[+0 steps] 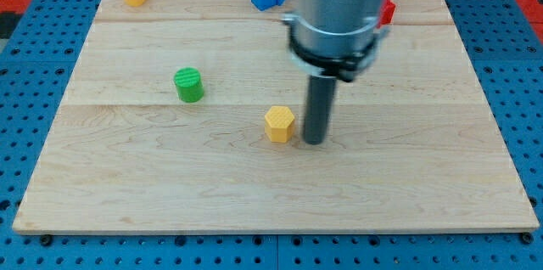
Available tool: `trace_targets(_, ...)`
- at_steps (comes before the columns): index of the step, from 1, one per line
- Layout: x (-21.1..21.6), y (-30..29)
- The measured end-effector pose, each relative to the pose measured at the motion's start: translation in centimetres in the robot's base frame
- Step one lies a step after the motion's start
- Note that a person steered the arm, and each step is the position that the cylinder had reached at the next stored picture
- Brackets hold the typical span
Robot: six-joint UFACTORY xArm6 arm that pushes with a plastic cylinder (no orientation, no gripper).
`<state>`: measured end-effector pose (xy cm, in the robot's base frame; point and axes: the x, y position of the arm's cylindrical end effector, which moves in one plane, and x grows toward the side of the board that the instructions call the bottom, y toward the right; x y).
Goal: Push the yellow hexagon towards yellow heart
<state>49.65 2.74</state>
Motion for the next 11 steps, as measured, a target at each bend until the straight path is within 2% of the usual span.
trace_targets(2,-2.6,-8.1)
trace_targets(5,-6.2,-10.1)
trace_targets(7,-8.2,-14.4)
trace_targets(8,-11.2,-16.2)
trace_targets(9,-13.4,-16.2)
trace_targets(10,-12.8,-12.5)
trace_targets(11,-14.3,-12.0)
